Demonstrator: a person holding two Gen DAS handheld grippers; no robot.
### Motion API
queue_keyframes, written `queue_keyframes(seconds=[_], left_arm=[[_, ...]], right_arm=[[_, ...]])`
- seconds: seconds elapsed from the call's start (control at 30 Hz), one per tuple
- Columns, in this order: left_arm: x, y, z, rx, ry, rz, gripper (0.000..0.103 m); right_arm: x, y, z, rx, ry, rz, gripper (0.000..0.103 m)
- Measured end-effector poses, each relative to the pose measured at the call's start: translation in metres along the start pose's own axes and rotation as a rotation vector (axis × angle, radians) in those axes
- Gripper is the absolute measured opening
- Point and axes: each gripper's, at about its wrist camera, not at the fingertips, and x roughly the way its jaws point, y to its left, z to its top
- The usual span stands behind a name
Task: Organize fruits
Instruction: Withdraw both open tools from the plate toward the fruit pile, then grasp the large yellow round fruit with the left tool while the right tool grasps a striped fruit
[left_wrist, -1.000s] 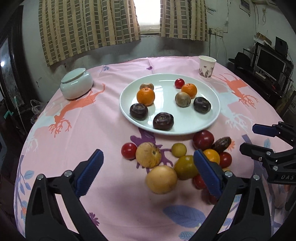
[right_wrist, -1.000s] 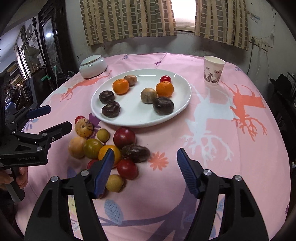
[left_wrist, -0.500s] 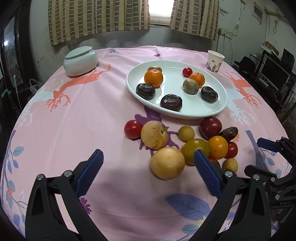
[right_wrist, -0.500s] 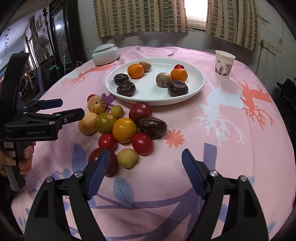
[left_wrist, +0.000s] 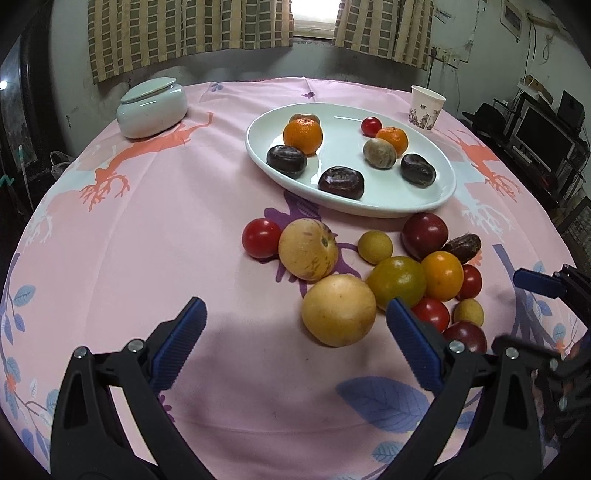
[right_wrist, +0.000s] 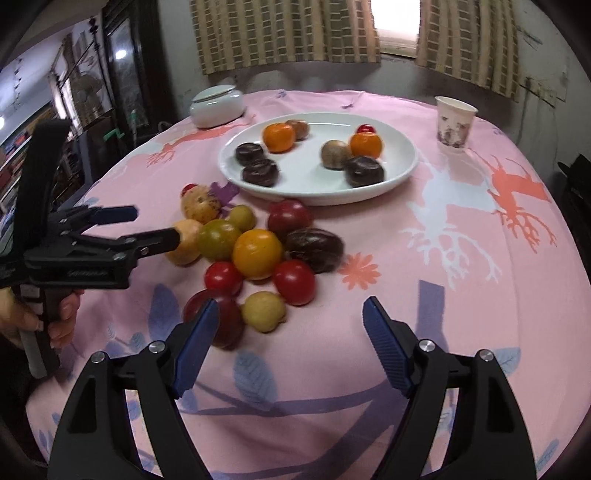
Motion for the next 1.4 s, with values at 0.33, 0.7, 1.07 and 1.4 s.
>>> queue_keyframes(seconds=[0.33,0.7,1.07,1.4], left_arm=[[0.003,-0.003,-0.002,0.012,0.019,-0.001,0.100],[0.013,-0.006,-0.006,0.032,0.040,0.014,0.099],[0.027,-0.012,-0.011,0.053,0.038,0.011,0.091],[0.012,-0.023,-0.010,0.080,0.028,-0.074,0.046]], right_arm=[[0.000,0.040,-0.010,-0.176,-0.030,0.013,0.080],[0.002,-0.016,0.001,0.112,-0.043,-0.013,0.080],[0.004,-0.011,0.000,0.086,-0.034,-0.017,0.080],[0.004,-0.008,0.000,0.071,-0.035,-0.032,0.080]])
